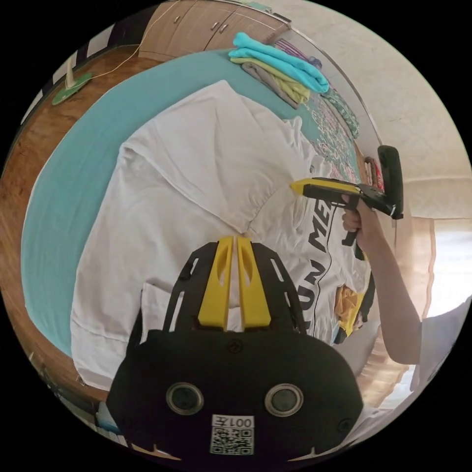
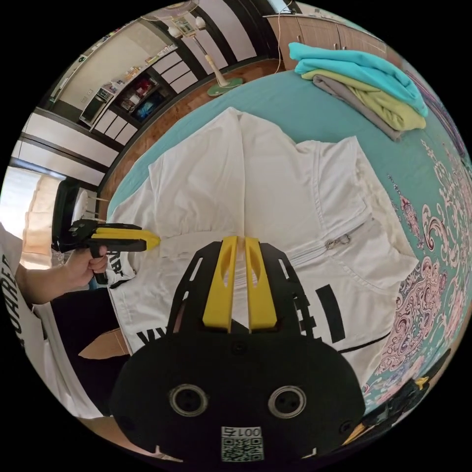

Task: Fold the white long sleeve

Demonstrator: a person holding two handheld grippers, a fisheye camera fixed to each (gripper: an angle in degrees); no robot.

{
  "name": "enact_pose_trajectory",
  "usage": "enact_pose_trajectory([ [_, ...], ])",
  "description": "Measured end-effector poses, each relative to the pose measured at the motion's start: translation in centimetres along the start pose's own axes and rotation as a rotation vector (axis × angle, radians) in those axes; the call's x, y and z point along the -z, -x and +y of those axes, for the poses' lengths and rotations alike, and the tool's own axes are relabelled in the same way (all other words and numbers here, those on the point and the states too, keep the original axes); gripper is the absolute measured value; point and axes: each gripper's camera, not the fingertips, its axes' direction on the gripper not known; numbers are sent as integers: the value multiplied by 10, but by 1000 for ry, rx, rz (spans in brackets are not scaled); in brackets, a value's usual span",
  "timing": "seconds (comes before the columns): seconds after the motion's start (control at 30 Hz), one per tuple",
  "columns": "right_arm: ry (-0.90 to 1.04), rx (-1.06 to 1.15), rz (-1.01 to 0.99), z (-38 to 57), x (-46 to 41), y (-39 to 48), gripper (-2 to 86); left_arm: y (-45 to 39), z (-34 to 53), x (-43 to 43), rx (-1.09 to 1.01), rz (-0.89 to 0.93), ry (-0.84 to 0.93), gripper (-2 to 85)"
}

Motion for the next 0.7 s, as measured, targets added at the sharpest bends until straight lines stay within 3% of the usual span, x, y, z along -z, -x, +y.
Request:
enact_pose_trajectory([
  [0.1,-37,18,88,-1,23,6,44,12,-1,22,8,-61,-60,-4],
  [0.2,-71,35,49,-12,32,10,66,36,-11,33,79,-103,-89,3],
  [0.33,128,31,26,-18,-6,12,73,62,-27,29,169,-21,-136,7],
  [0.53,-5,5,77,8,1,25,29,63,-17,21,201,29,-167,-8],
  [0.7,7,-55,115,18,9,18,23,46,3,13,173,75,-149,-9],
])
